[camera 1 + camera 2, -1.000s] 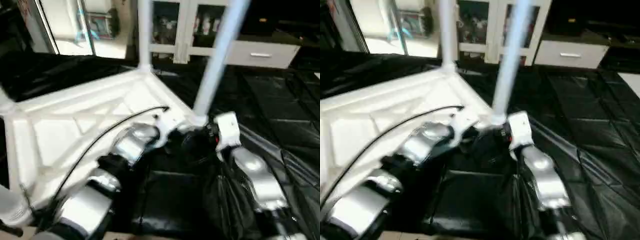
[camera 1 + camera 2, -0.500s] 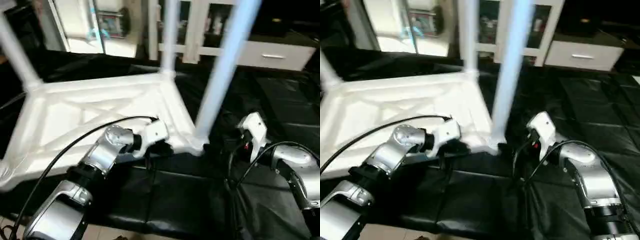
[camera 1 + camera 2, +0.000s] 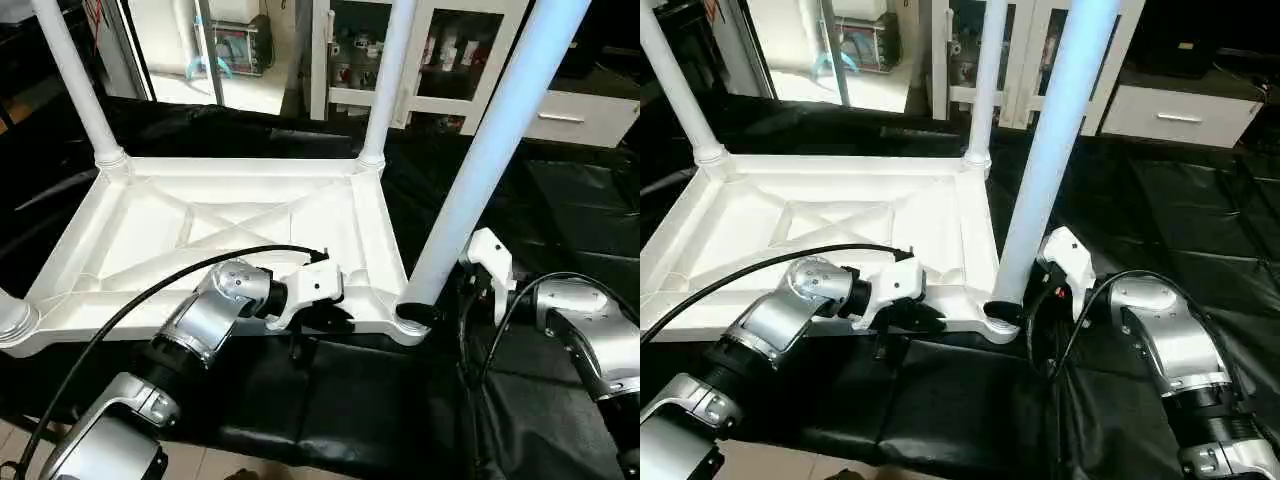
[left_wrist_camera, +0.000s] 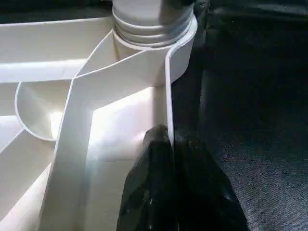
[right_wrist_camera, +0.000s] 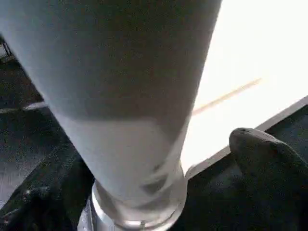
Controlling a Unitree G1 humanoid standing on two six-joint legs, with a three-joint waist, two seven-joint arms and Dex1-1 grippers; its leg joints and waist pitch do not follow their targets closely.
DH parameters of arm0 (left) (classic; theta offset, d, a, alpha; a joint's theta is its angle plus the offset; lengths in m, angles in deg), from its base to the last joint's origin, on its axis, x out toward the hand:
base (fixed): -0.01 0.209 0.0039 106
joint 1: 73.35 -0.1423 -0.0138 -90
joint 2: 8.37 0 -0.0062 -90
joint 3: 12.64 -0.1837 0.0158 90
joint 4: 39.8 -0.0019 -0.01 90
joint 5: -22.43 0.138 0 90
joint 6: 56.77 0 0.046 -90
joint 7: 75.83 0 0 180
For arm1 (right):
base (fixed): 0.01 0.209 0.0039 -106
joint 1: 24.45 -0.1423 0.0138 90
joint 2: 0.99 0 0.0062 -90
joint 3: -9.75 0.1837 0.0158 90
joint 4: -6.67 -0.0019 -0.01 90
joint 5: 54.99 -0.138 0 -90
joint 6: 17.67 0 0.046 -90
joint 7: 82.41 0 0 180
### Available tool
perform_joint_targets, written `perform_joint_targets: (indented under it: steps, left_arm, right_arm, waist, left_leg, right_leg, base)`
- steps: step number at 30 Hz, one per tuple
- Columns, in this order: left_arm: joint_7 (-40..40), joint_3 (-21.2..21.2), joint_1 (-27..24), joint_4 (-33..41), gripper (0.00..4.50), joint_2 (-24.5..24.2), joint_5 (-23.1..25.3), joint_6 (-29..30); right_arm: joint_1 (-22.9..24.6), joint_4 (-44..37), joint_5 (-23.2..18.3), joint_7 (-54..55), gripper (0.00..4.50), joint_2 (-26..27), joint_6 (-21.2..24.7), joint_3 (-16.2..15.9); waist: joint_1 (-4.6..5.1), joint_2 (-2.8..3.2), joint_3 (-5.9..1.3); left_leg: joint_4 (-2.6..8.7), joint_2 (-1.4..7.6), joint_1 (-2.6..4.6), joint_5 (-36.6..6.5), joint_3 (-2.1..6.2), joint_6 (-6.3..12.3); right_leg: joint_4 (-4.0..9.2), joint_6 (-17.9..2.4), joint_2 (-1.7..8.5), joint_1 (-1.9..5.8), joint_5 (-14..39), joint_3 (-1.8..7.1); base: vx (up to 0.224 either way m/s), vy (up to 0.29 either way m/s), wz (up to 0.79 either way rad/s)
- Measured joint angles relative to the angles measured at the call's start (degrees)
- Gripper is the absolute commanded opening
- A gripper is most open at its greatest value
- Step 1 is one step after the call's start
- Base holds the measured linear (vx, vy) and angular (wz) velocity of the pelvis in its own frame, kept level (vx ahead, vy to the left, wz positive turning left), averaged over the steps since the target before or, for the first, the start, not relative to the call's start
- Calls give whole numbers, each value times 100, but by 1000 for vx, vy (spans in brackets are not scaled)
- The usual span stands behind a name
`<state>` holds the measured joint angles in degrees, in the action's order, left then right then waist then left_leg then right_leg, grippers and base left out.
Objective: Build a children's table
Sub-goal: Rotate leg to tighten
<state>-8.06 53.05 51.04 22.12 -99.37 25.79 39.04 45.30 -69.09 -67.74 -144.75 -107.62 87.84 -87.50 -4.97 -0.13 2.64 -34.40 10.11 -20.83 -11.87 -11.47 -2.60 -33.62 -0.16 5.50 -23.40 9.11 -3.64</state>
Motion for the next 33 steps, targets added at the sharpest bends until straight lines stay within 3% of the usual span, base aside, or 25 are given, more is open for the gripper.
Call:
perform_joint_targets:
  steps: [2, 9, 24, 33]
  left_arm:
    - [23, 2, -15, 36, 0, -7, 0, 9]
    - [69, -7, -32, 81, 0, -31, -3, 29]
    - [76, -13, -43, 139, 0, -55, -16, 113]
    - [71, -18, -59, 178, 0, -63, -14, 190]
  right_arm:
    - [0, 11, 4, -114, 448, -28, 2, -25]
    - [-13, 112, 9, -503, 380, -146, 1, -225]
    - [-100, 306, 15, -664, 268, -117, -108, -270]
    - [-128, 392, 8, -651, 253, -70, -133, -264]
  waist:
    - [-2, 0, 0]
    - [-10, -4, 2]
    - [-8, -14, 9]
    - [-5, -18, 7]
  left_leg:
    - [0, 0, -3, 0, 0, 0]
    - [-5, 0, -6, 0, 0, 1]
    - [-16, 2, -5, 1, 1, 1]
    - [-18, 3, -4, 1, 1, 1]
  right_leg:
    - [-1, 0, 0, -3, 0, 0]
    - [-6, 0, 0, -5, 0, -1]
    - [-31, -1, 1, -10, 2, 0]
    - [-36, -1, 0, -10, 3, 0]
  base:
    - [0, 0, 0]
    - [0, 0, 0]
    - [0, 0, 0]
    - [0, 0, 0]
